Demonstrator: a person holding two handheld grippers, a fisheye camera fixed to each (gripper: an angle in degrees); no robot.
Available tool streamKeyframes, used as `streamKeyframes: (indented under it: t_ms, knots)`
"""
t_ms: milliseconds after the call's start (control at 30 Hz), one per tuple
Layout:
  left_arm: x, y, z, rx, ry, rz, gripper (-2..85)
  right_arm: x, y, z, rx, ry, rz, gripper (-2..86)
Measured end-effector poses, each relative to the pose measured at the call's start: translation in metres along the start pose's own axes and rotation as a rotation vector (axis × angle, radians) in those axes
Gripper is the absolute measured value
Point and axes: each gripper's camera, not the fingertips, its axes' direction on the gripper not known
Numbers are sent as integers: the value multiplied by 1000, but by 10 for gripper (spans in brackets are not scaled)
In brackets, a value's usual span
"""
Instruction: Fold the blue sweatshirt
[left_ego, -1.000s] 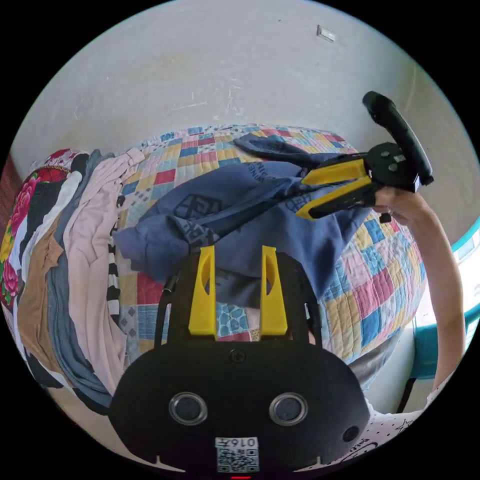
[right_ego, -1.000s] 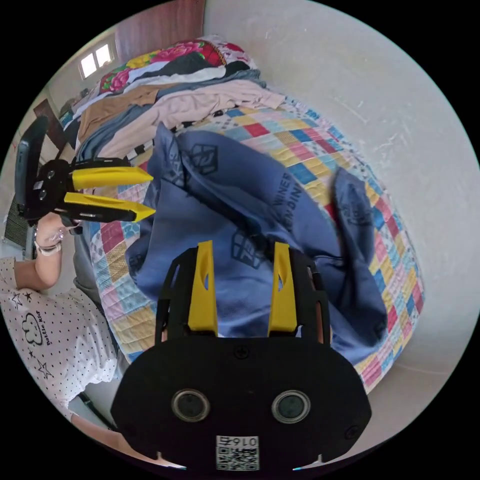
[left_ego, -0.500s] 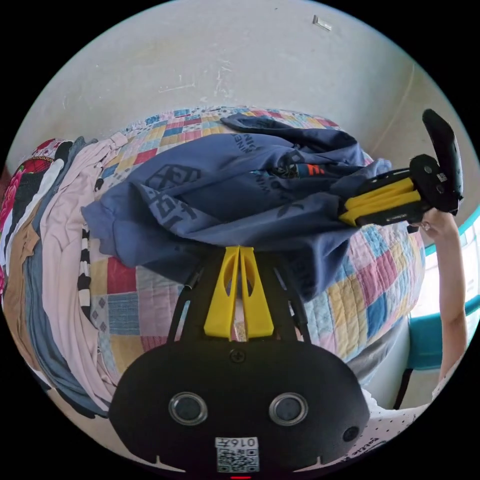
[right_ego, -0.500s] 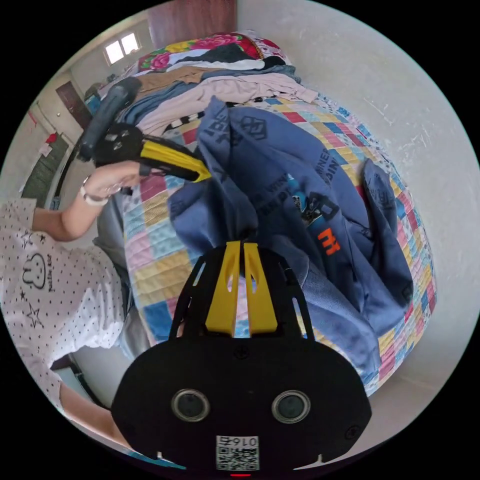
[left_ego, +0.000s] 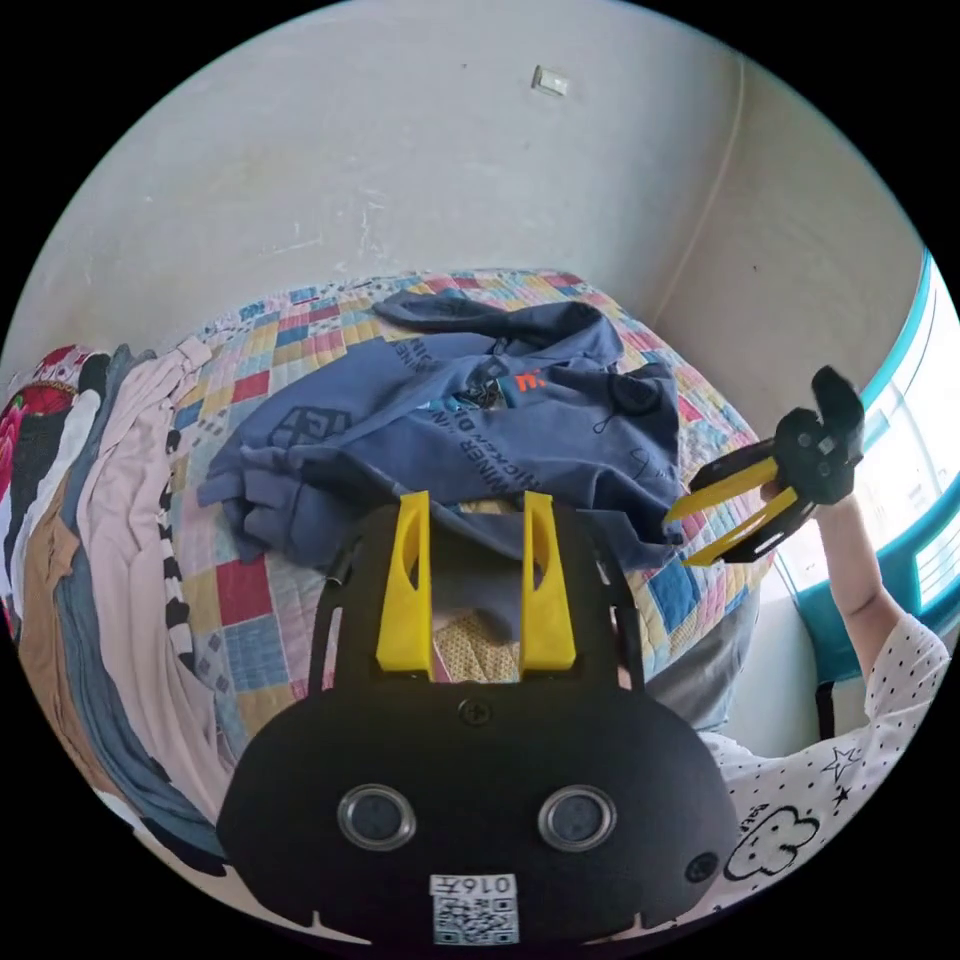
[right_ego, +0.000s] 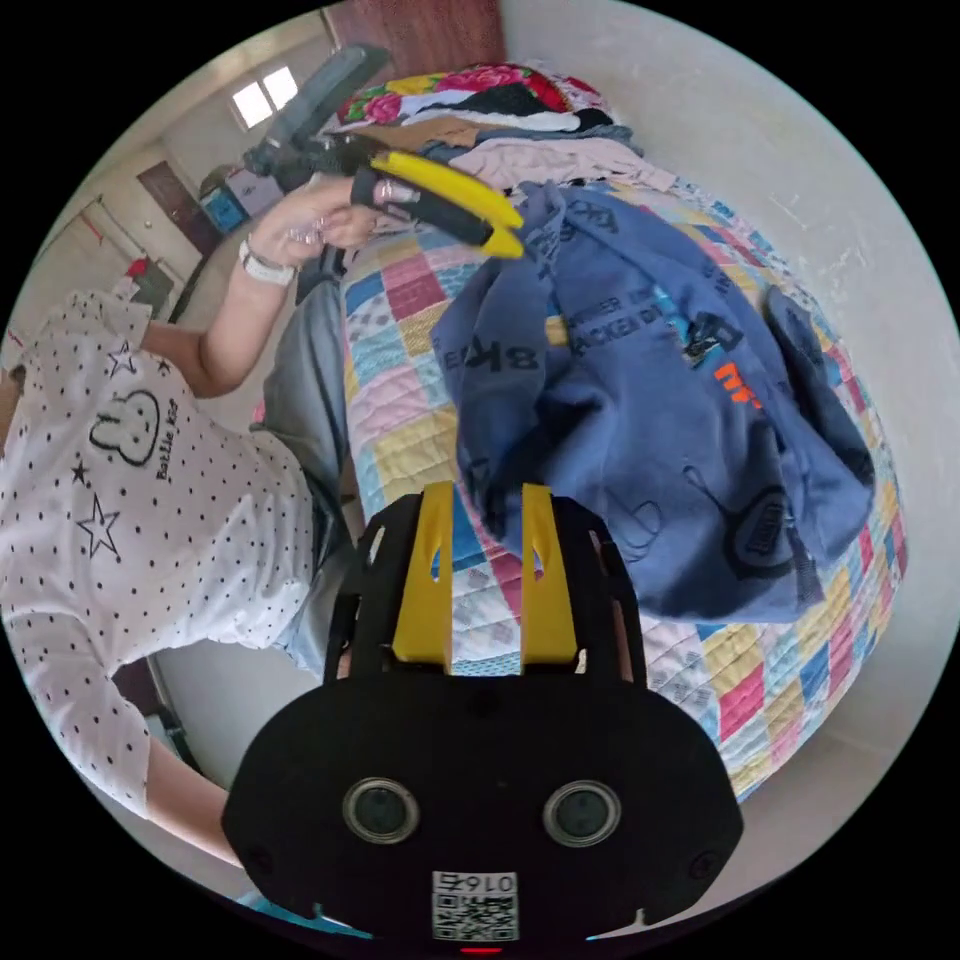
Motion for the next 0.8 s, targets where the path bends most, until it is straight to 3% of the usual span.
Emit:
streamKeyframes:
  t_ms: [233,433,633,800]
  knots:
    - [21,-14,87,-147,-17,16,133,76,-16,-6,65,253,215,124]
    - [14,-10,96,-75,26,26,85,141,-28,23,14,376,338,128]
    - [25,-1,88,-61,26,101,13,175,-44,53,-122,554,316,14]
    - [44,14,66,-28,71,186,1,208,-42,17,-27,609,419,0]
